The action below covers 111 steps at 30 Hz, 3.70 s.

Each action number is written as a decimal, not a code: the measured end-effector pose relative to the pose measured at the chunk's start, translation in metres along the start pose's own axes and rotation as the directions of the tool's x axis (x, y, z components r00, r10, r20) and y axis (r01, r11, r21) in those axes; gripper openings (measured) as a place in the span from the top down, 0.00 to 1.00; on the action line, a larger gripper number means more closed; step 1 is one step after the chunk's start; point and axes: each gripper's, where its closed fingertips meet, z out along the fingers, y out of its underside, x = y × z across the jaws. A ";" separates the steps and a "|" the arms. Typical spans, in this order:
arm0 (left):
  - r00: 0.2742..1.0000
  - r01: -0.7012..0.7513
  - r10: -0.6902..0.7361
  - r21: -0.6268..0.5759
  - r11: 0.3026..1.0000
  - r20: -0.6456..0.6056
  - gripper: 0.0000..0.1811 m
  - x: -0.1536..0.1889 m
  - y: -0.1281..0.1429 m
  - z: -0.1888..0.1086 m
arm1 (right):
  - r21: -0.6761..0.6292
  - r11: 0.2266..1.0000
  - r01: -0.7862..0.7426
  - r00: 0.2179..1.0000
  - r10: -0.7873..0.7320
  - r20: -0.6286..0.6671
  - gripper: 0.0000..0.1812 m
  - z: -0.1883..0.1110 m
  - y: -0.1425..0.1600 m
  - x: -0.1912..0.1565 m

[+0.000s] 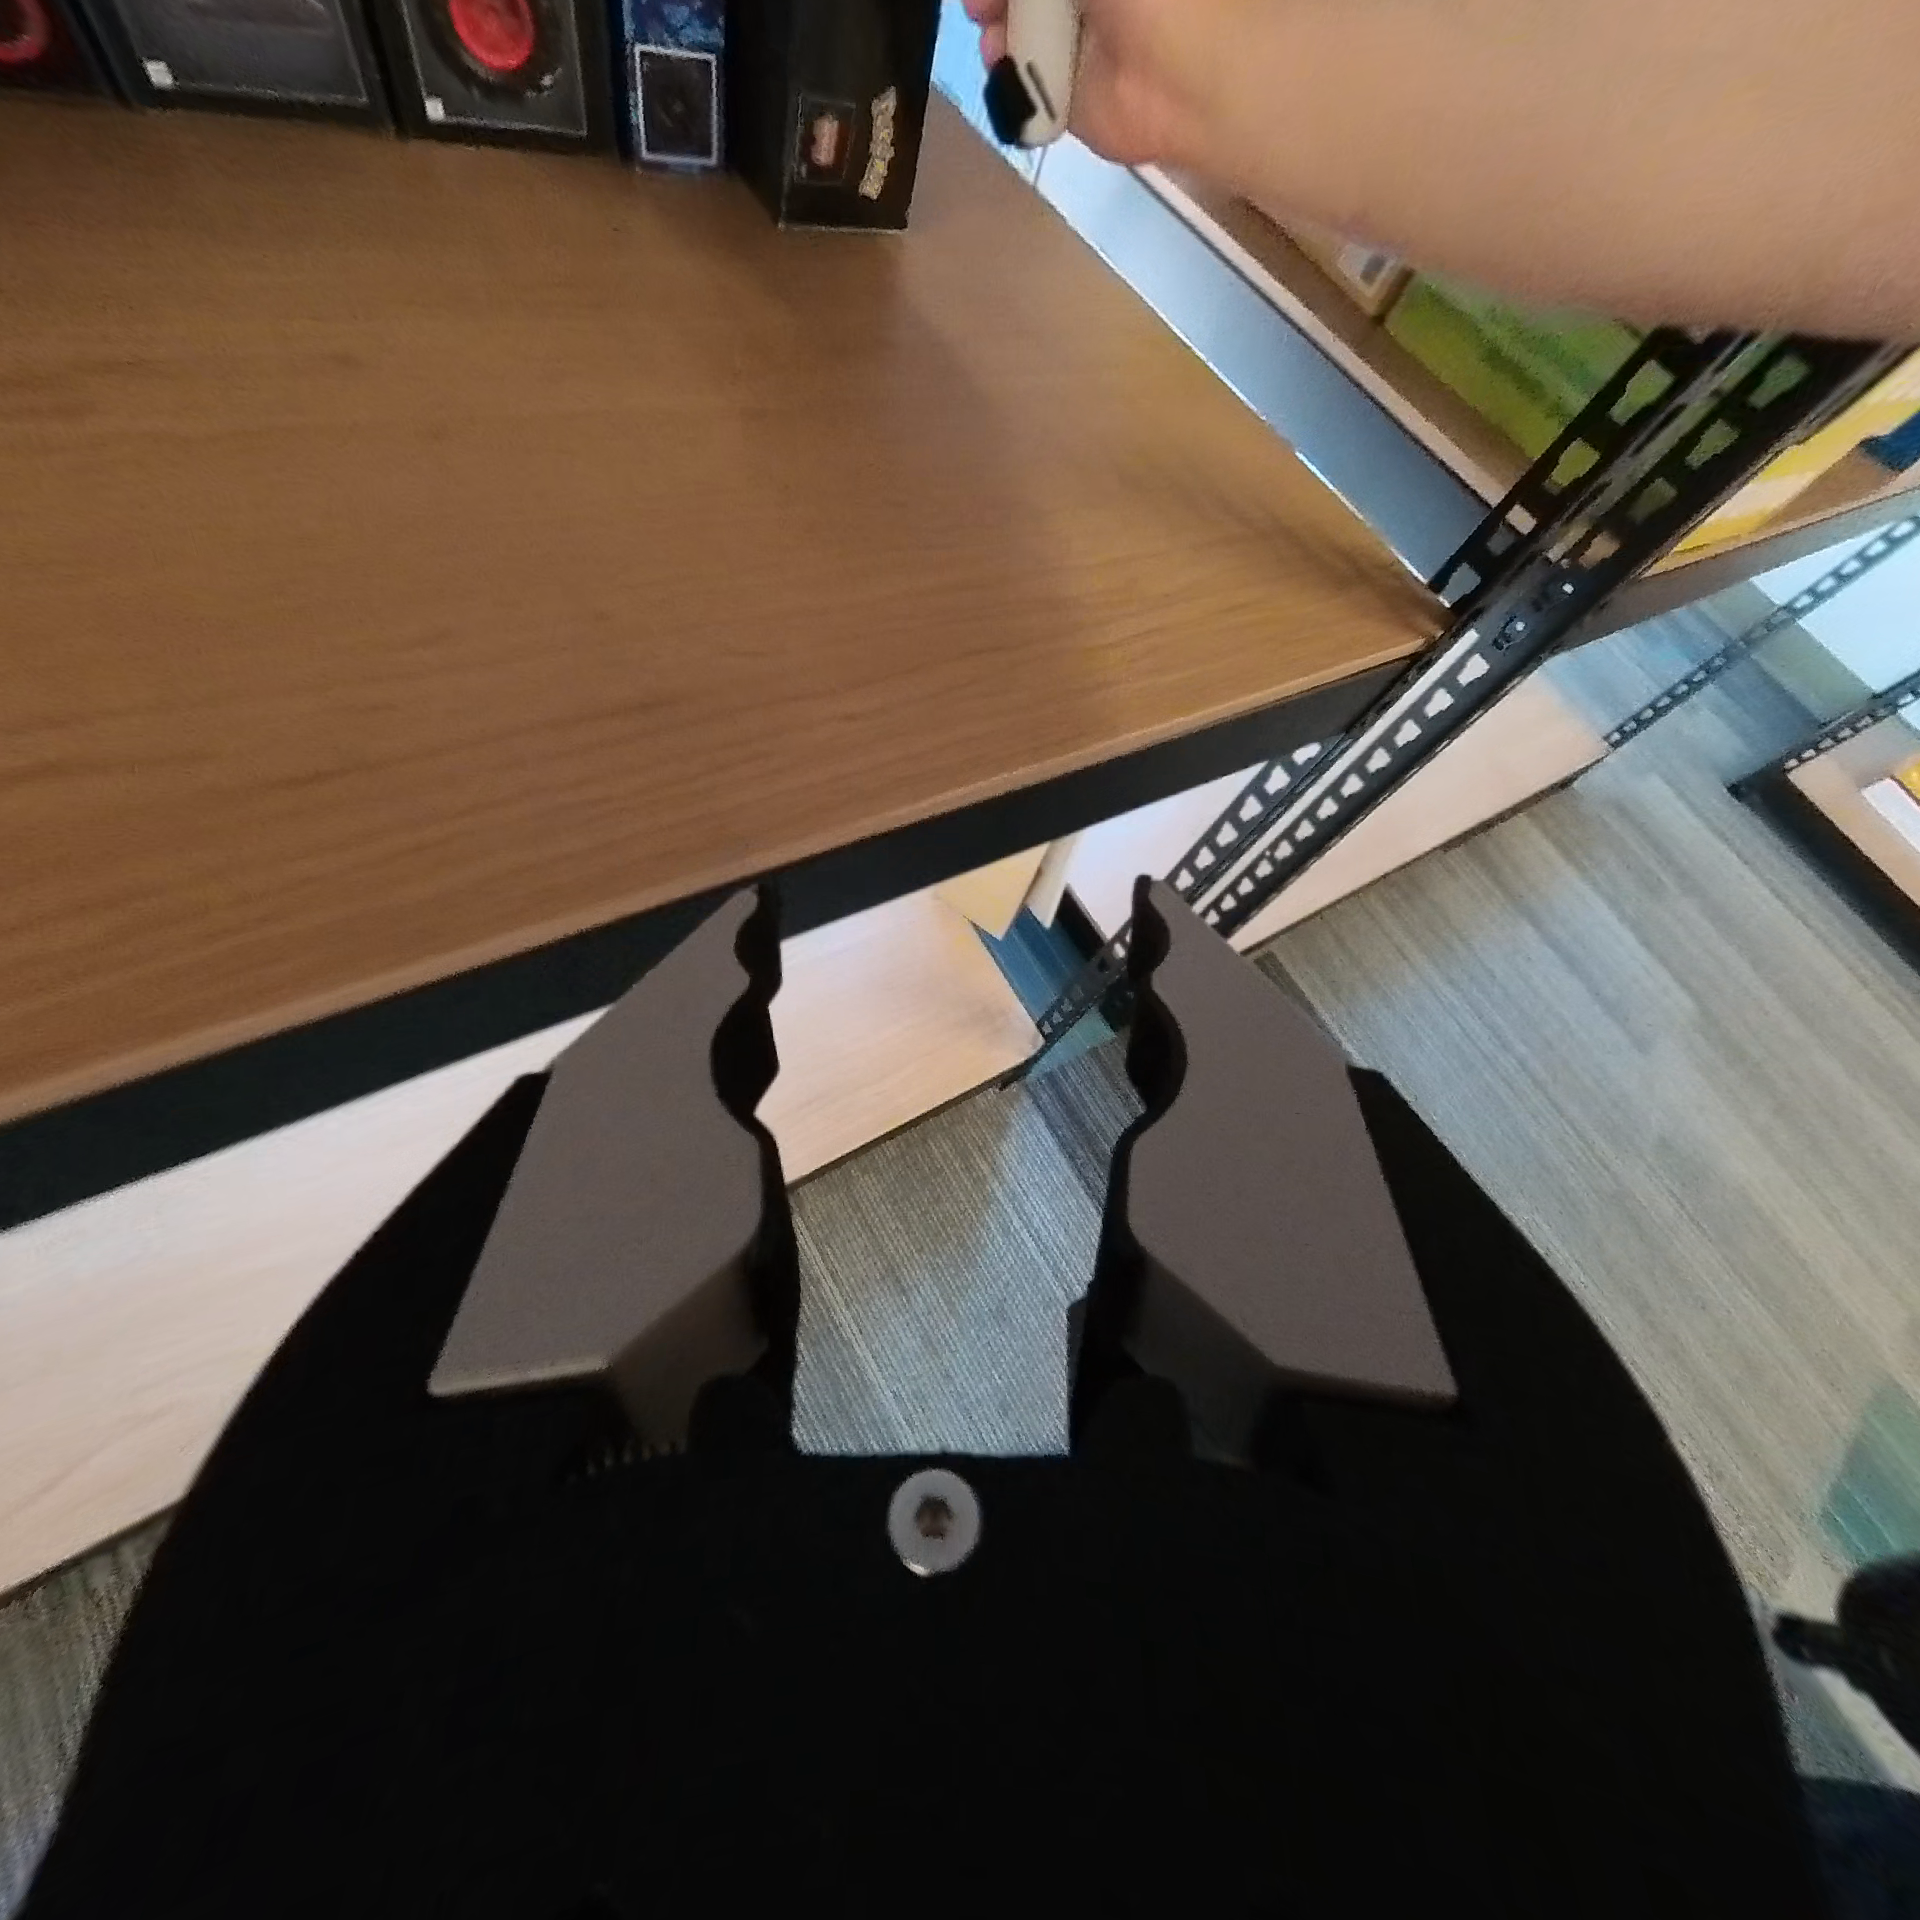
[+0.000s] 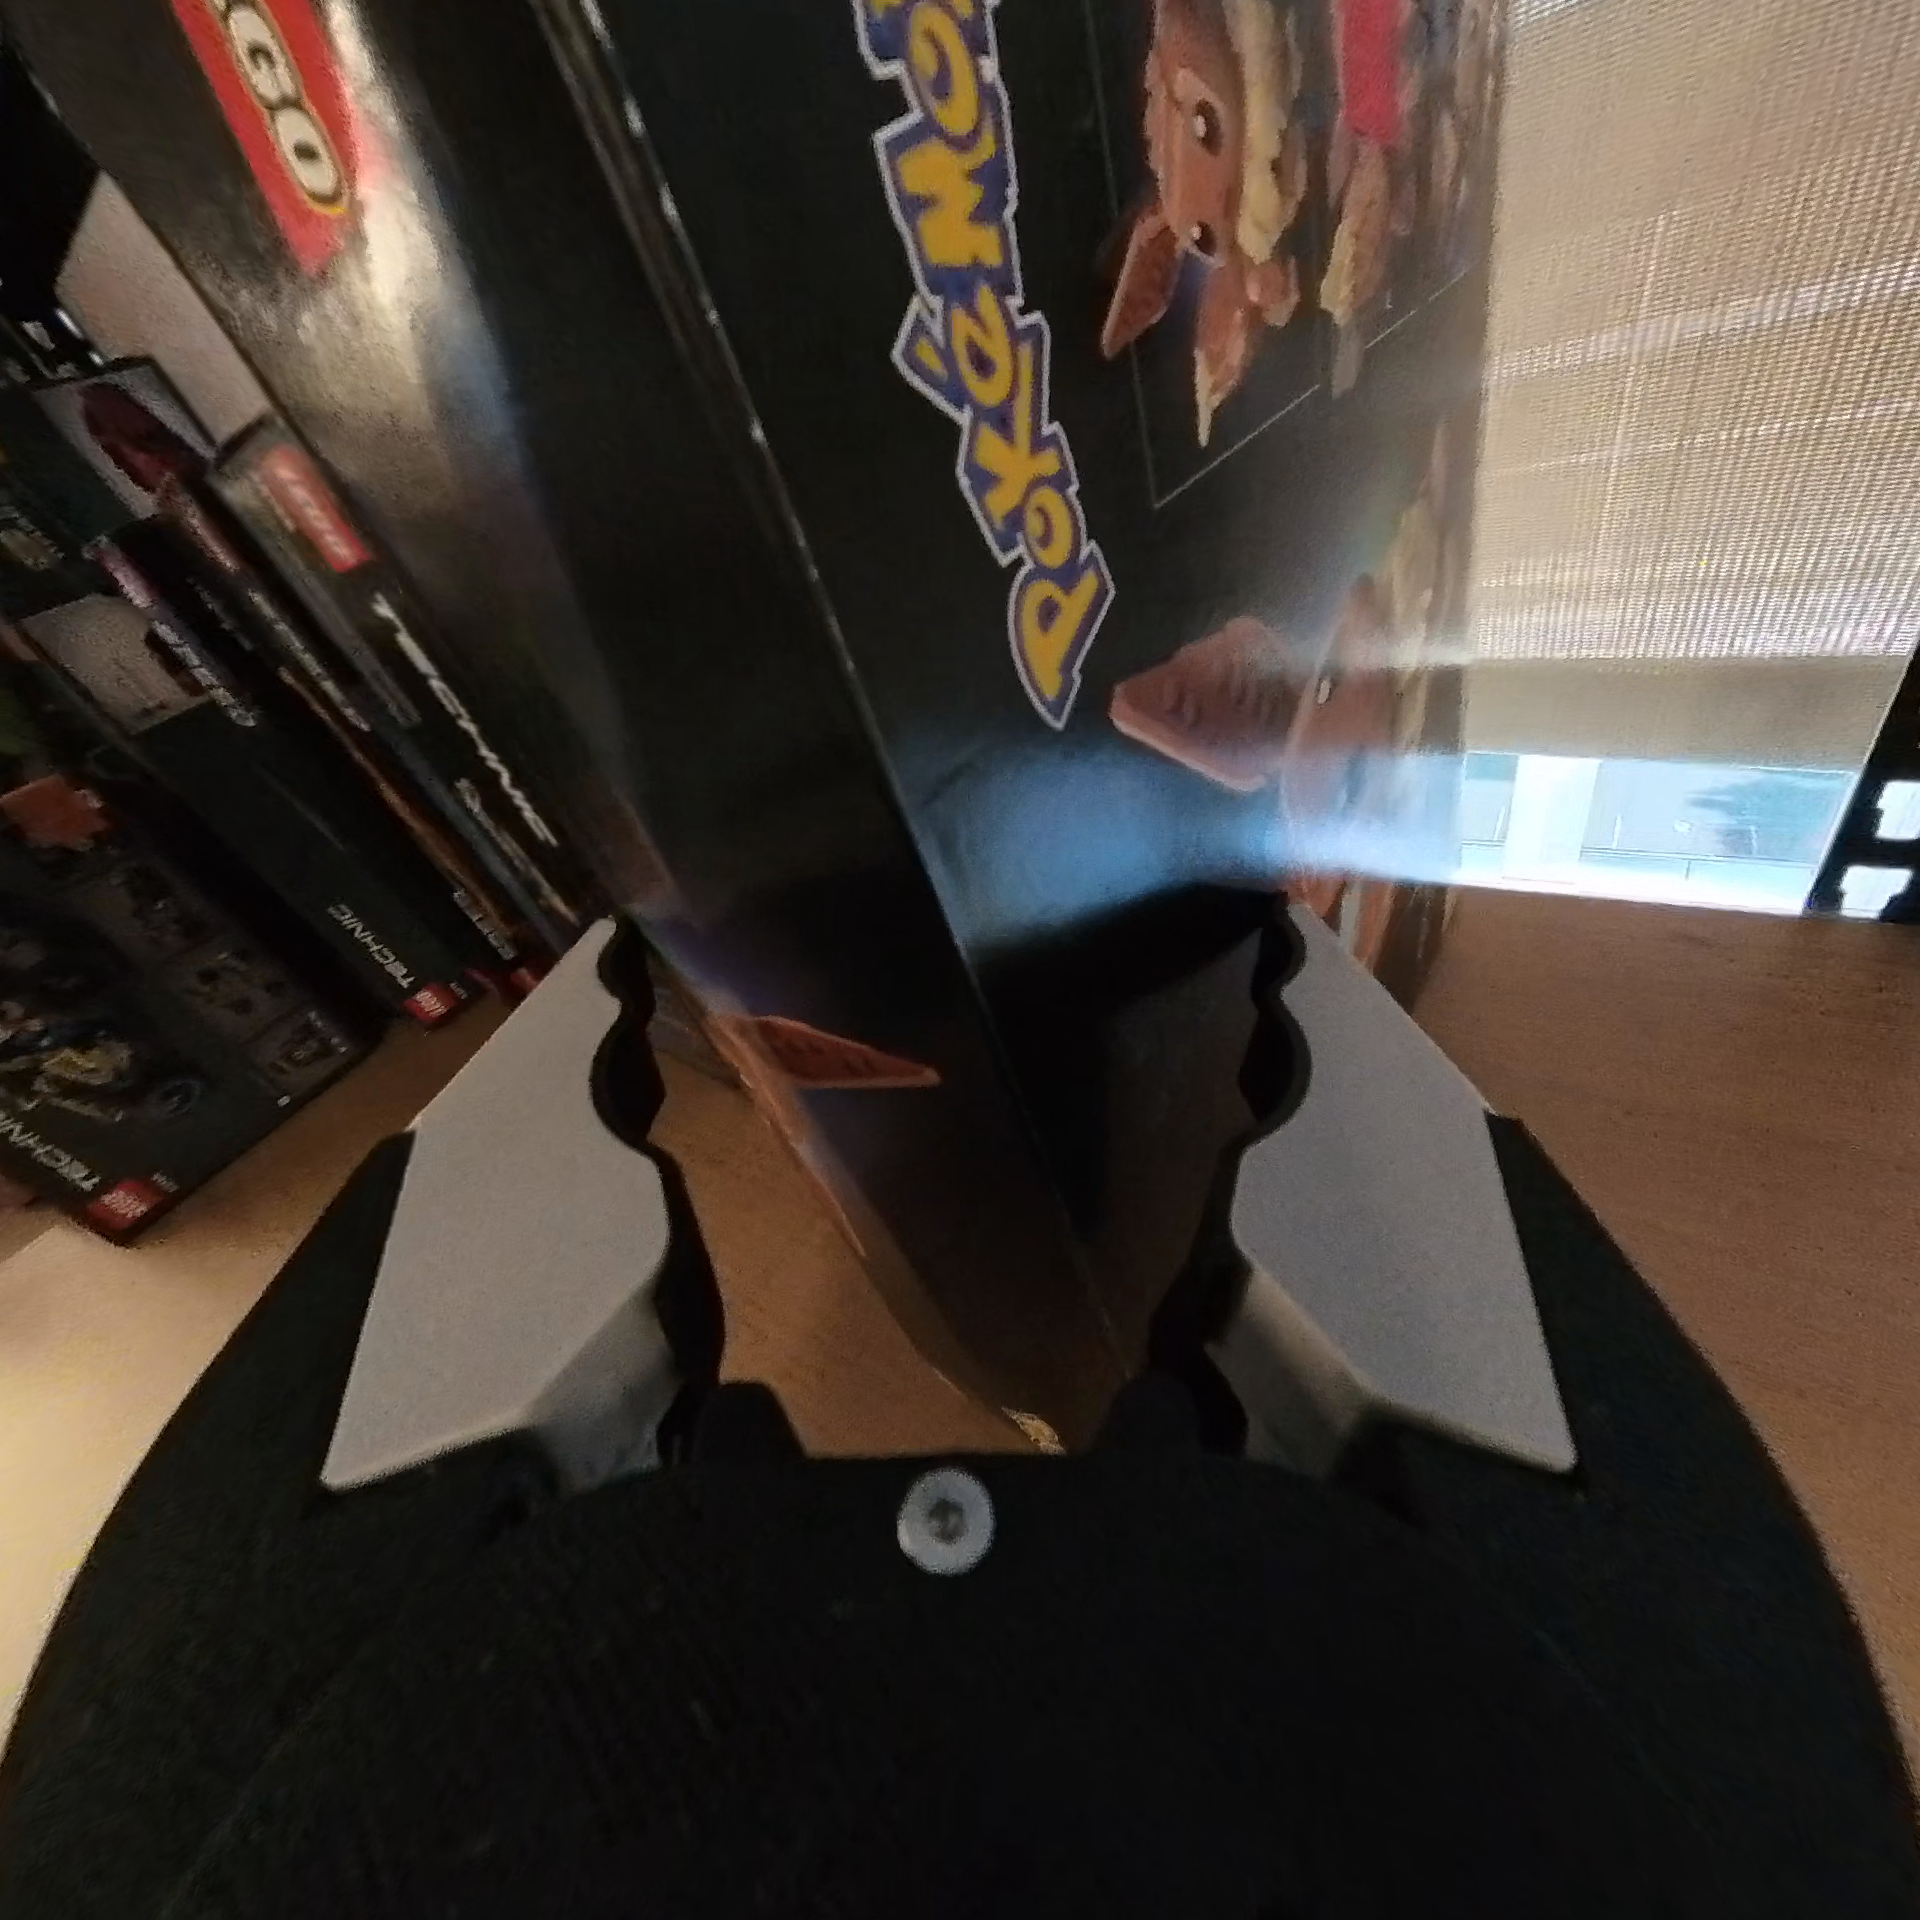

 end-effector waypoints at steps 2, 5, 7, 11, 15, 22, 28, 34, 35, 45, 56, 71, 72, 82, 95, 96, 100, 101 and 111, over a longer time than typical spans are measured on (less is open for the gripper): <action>1.000 0.015 -0.015 -0.008 1.000 0.015 0.64 0.003 0.010 -0.005 | 0.010 1.000 0.003 1.000 -0.003 -0.007 0.37 0.004 -0.001 0.002; 0.998 0.050 -0.049 -0.027 0.998 0.033 0.64 0.006 0.024 -0.016 | 0.024 1.000 -0.009 1.000 0.010 -0.019 0.37 0.004 -0.001 0.002; 0.996 0.079 -0.078 -0.028 0.996 0.038 0.64 0.006 0.030 -0.024 | 0.033 0.999 -0.024 0.999 0.025 -0.047 0.39 0.002 0.002 0.002; 0.994 0.108 -0.106 -0.039 0.993 0.033 0.64 0.008 0.043 -0.038 | 0.023 1.000 -0.009 0.997 0.010 -0.072 0.44 -0.003 0.012 -0.005; 0.995 0.084 -0.082 -0.021 0.996 0.055 0.63 0.009 0.047 -0.060 | -0.071 0.997 0.028 0.988 -0.038 -0.148 0.54 -0.040 0.030 -0.008; 0.988 0.070 -0.083 0.101 0.992 0.134 0.64 -0.003 0.043 -0.172 | -0.116 0.871 0.478 0.866 -0.489 -0.106 0.59 -0.200 0.074 -0.174; 0.955 0.011 -0.050 0.131 0.991 0.292 0.64 -0.012 0.056 -0.370 | -0.250 0.848 0.468 0.869 -0.493 -0.044 0.70 -0.380 0.101 -0.332; 0.873 -0.053 0.005 0.085 0.995 0.487 0.62 0.003 0.083 -0.593 | -0.297 0.888 0.349 0.897 -0.409 -0.169 0.77 -0.503 0.032 -0.430; 0.855 -0.062 0.004 0.094 0.994 0.518 0.63 0.009 0.082 -0.626 | -0.293 0.869 0.399 0.861 -0.465 -0.207 0.78 -0.511 0.013 -0.439; 0.643 -0.232 -0.072 0.283 0.930 0.763 0.69 0.044 0.052 -0.860 | -0.013 0.930 0.366 0.895 -0.356 -0.268 0.47 -0.494 -0.140 -0.537; 0.765 -0.216 -0.102 0.403 0.889 0.636 0.59 0.023 -0.003 -0.837 | 0.174 0.896 0.409 0.900 -0.365 -0.238 0.61 -0.534 -0.213 -0.604; 0.917 -0.212 0.053 0.371 0.904 0.394 0.61 -0.013 -0.111 -0.661 | 0.156 0.851 0.501 0.866 -0.489 -0.110 0.77 -0.453 -0.219 -0.598; 0.920 -0.233 0.073 0.386 0.893 0.385 0.61 -0.017 -0.132 -0.653 | 0.175 0.850 0.497 0.868 -0.490 -0.087 0.76 -0.438 -0.220 -0.604; 0.900 -0.282 0.086 0.421 0.862 0.427 0.62 -0.067 -0.223 -0.614 | 0.103 0.745 0.659 0.751 -0.648 -0.124 0.69 -0.319 -0.237 -0.576; 0.919 -0.166 -0.019 0.429 0.888 0.394 0.67 -0.219 -0.193 -0.634 | 0.143 0.901 0.411 0.875 -0.345 -0.339 0.81 -0.315 -0.237 -0.563; 0.930 -0.183 0.012 0.436 0.881 0.367 0.68 -0.230 -0.199 -0.635 | 0.156 0.901 0.404 0.870 -0.327 -0.369 0.83 -0.325 -0.232 -0.573; 0.960 -0.234 0.139 0.425 0.875 0.243 0.70 -0.271 -0.211 -0.633 | 0.113 0.908 0.403 0.785 -0.280 -0.552 0.88 -0.368 -0.188 -0.613; 0.968 -0.227 0.155 0.424 0.877 0.197 0.71 -0.279 -0.213 -0.634 | 0.111 0.914 0.391 0.780 -0.266 -0.567 0.90 -0.373 -0.175 -0.627; 0.981 -0.194 0.169 0.515 0.835 0.097 0.94 -0.312 -0.198 -0.683 | -0.055 0.871 0.488 0.661 -0.410 -0.628 0.89 -0.408 -0.172 -0.708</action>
